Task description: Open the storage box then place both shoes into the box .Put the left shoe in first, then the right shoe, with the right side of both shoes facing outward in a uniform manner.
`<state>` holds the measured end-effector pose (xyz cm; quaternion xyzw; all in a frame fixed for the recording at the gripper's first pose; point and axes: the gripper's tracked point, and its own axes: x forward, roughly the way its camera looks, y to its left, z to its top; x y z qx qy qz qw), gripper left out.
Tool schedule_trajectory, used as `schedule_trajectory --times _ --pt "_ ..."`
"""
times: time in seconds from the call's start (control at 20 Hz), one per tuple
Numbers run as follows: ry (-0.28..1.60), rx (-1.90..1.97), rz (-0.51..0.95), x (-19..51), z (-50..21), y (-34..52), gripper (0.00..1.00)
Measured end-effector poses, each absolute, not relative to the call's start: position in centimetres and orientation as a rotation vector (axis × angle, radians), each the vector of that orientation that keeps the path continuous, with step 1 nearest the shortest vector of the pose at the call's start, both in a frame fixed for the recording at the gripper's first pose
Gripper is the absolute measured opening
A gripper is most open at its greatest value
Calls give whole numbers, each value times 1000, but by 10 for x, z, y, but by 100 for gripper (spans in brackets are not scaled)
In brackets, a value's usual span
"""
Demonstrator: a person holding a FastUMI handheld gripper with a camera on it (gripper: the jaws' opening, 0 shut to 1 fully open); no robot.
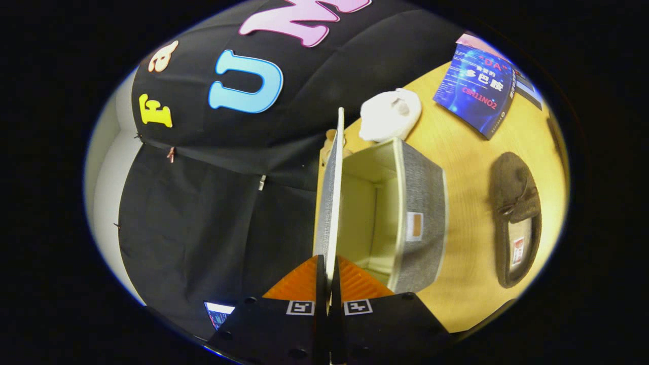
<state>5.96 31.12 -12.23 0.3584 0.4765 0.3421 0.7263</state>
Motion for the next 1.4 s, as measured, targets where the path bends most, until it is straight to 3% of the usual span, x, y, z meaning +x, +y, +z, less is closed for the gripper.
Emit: schedule_trajectory --times 0.6,0.9,1.4 --pt "1022 669 867 55 -39 456 7" --pt "1068 622 883 47 -59 533 8" --pt "1173 605 884 31 -117 593 8"
